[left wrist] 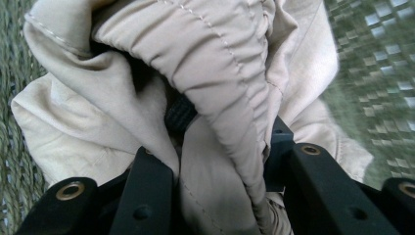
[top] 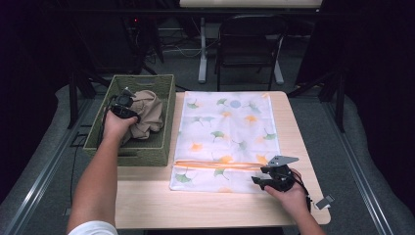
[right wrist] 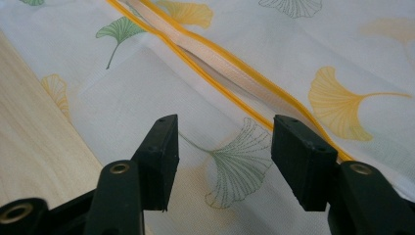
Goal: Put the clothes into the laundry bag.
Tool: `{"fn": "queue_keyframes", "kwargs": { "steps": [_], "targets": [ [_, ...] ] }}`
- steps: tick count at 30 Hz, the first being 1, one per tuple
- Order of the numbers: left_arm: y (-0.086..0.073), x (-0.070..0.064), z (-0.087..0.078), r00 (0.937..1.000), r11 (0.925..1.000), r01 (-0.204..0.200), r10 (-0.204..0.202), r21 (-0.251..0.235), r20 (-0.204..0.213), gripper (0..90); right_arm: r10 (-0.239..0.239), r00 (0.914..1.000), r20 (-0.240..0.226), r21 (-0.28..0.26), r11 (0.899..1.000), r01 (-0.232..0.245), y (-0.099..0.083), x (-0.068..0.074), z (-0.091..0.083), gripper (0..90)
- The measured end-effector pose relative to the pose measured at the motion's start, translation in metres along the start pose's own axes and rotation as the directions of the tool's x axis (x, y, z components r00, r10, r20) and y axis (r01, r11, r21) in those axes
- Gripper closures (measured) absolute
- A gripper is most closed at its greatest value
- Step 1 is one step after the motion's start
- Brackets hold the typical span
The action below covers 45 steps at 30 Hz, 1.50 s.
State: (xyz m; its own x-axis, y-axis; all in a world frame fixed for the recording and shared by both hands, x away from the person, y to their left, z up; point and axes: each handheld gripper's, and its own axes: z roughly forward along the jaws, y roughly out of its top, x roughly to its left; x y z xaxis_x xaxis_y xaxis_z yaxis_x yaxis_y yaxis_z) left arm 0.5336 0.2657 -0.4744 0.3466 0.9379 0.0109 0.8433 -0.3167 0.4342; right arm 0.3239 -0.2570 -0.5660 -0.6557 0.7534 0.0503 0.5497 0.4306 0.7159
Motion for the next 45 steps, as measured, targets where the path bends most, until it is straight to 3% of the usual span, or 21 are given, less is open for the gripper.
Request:
{"fn": "queue_keyframes", "kwargs": {
  "steps": [1, 2, 8, 9, 16, 23, 32, 35, 41, 45],
  "targets": [
    [0.000, 0.000, 0.000, 1.0000, 1.0000, 0.000, 0.000, 0.000, 0.000, 66.5, 0.000, 1.0000, 0.000, 0.000, 1.000, 0.000, 0.000, 0.000, 0.000, 43.6],
    [0.002, -0.001, -0.007, 0.9995, 0.9995, -0.030, 0.030, -0.002, 0.000, 66.5, 0.000, 1.0000, 0.001, -0.003, 1.000, 0.000, 0.000, 0.000, 0.000, 43.6],
    [0.004, -0.003, -0.026, 0.9968, 0.9970, -0.071, 0.072, -0.029, 0.033, 66.6, -0.003, 1.0000, -0.005, -0.007, 1.000, 0.003, 0.000, 0.001, -0.001, 43.6],
    [0.006, -0.005, -0.032, 0.9948, 0.9950, -0.096, 0.097, -0.028, 0.033, 66.6, -0.005, 1.0000, -0.002, -0.009, 1.000, 0.005, 0.000, 0.001, -0.002, 43.6],
    [0.009, -0.010, -0.051, 0.9894, 0.9901, -0.127, 0.130, -0.061, 0.063, 66.6, -0.009, 1.0000, -0.002, -0.013, 1.000, 0.009, 0.001, 0.002, -0.003, 43.9],
    [0.006, -0.021, -0.071, 0.9788, 0.9822, -0.169, 0.177, -0.082, 0.103, 66.7, -0.016, 0.9998, -0.013, -0.026, 1.000, 0.016, 0.002, 0.003, -0.004, 45.4],
    [-0.003, -0.032, -0.093, 0.9726, 0.9778, -0.178, 0.192, -0.111, 0.132, 66.8, -0.025, 0.9994, -0.022, -0.037, 0.999, 0.024, 0.004, 0.006, -0.005, 47.3],
    [-0.008, -0.039, -0.102, 0.9675, 0.9733, -0.194, 0.211, -0.122, 0.140, 66.8, -0.043, 0.9991, -0.007, -0.041, 0.998, 0.043, 0.005, 0.008, -0.006, 47.4],
    [-0.015, -0.047, -0.112, 0.9609, 0.9686, -0.206, 0.227, -0.139, 0.158, 66.9, -0.034, 0.9993, -0.015, -0.044, 0.998, 0.033, 0.006, 0.011, -0.007, 48.9],
    [-0.022, -0.054, -0.120, 0.9558, 0.9638, -0.218, 0.243, -0.153, 0.166, 66.9, -0.054, 0.9984, -0.016, -0.048, 0.997, 0.053, 0.015, 0.017, -0.014, 53.4]
  ]
}}
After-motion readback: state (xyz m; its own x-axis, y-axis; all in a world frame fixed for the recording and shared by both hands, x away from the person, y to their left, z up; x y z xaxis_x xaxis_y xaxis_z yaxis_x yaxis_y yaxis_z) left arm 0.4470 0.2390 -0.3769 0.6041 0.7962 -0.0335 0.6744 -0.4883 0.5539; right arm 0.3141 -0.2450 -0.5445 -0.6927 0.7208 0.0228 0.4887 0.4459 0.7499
